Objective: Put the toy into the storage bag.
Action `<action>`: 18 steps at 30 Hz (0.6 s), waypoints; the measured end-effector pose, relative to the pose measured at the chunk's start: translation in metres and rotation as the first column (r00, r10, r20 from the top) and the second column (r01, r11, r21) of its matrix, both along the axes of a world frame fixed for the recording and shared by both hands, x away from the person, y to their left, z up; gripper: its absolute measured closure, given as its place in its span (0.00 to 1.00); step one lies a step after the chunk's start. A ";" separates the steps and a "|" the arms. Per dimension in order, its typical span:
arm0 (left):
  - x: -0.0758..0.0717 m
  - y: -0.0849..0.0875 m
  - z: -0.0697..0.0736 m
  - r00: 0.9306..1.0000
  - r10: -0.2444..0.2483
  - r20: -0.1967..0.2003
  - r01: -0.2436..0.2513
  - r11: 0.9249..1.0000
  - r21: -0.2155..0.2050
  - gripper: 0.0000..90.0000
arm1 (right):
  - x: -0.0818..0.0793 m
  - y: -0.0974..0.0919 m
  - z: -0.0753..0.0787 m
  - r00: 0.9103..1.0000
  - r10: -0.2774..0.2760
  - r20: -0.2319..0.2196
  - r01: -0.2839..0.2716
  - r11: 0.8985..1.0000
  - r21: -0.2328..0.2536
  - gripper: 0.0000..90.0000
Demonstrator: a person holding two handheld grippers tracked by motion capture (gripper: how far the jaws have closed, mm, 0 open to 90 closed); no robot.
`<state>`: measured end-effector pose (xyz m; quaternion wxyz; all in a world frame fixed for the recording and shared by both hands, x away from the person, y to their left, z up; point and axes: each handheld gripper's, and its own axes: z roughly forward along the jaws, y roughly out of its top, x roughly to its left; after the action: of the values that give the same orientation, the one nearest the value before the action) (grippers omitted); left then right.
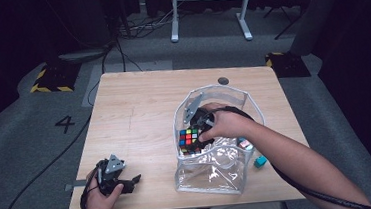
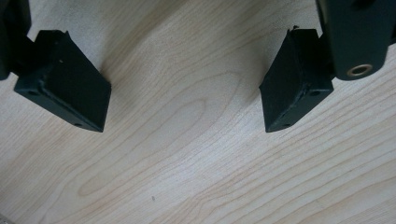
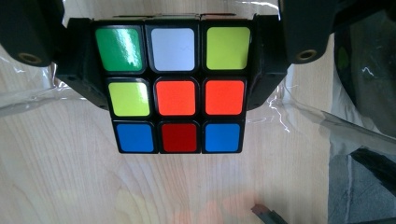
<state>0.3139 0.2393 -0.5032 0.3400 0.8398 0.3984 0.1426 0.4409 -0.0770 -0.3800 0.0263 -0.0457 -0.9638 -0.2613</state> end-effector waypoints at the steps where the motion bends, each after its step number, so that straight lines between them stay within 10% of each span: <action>1: 0.000 0.000 0.000 1.000 0.000 0.000 0.000 1.000 0.000 0.18 | 0.000 0.000 -0.002 1.000 -0.002 -0.004 0.002 1.000 -0.018 0.38; 18: 0.000 0.000 0.000 1.000 -0.004 -0.001 0.004 1.000 0.004 0.18 | -0.002 0.005 -0.014 1.000 -0.007 -0.015 0.006 0.996 -0.086 0.38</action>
<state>0.3138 0.2396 -0.5029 0.3383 0.8414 0.3966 0.1424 0.4388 -0.0720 -0.3937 0.0311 -0.0520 -0.9737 -0.2195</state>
